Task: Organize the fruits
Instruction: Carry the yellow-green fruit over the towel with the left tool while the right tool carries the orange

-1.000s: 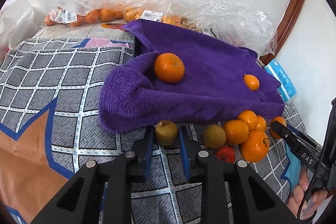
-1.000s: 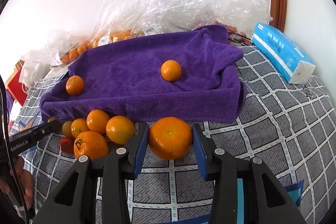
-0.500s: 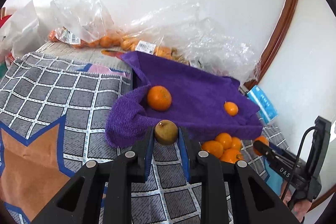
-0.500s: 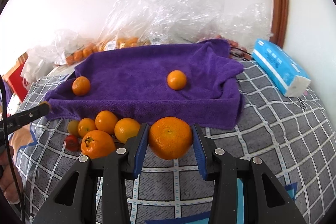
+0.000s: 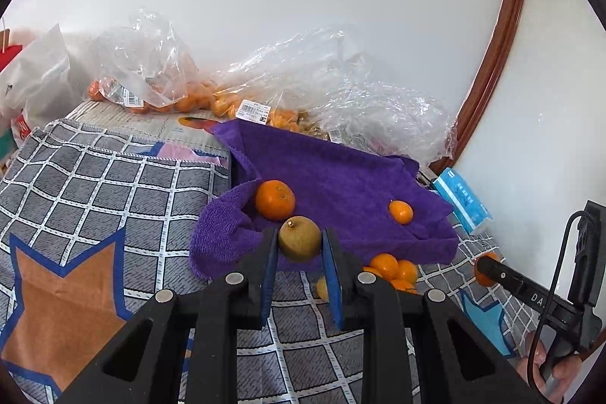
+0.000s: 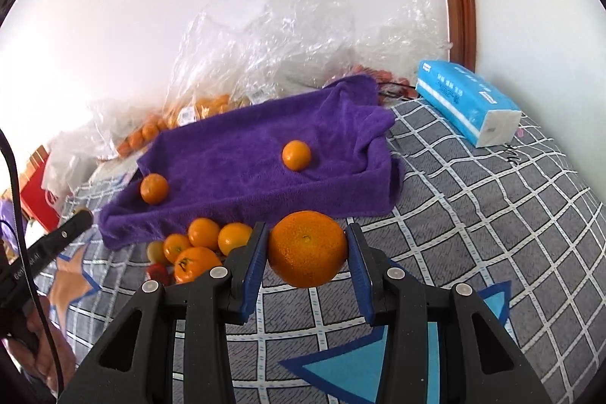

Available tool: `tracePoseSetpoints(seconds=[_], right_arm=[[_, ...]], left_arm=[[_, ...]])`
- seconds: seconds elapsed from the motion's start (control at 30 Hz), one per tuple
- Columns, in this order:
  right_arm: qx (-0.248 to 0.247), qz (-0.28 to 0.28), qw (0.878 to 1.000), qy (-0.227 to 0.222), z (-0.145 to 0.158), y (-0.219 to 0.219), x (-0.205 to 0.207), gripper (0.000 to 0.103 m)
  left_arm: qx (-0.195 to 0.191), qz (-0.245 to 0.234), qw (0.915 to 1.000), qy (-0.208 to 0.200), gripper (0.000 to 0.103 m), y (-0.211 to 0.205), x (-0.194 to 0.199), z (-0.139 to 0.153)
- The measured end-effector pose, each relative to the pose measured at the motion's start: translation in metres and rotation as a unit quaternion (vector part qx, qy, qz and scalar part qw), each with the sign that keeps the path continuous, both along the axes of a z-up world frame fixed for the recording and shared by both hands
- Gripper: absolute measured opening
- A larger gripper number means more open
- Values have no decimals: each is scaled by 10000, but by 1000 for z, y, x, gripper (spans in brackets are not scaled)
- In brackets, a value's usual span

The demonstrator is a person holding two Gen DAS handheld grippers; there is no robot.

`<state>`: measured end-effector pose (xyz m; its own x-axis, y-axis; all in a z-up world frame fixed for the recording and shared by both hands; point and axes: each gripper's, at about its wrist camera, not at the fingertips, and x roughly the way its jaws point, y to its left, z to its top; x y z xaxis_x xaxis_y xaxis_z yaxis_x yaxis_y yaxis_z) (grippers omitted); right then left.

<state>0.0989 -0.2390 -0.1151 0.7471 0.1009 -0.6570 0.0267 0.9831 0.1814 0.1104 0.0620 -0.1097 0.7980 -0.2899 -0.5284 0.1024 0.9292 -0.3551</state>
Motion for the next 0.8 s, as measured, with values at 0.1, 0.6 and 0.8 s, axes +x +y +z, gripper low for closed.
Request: tracePoseSetpoints(seconds=[0.1,0.6,0.8], right_arm=[[-70,-52,9999,-53,11,-2,1,41],[-47,13,9998,-171,36,6,38,41],[-64,81,9997,-225,39,14,55,41]], left_arm=[[-157,-34,9998,123,22,5,0,11],[421,261,9988,18,22,4,31,69],[134,221,9996,87,22,8,51,68]])
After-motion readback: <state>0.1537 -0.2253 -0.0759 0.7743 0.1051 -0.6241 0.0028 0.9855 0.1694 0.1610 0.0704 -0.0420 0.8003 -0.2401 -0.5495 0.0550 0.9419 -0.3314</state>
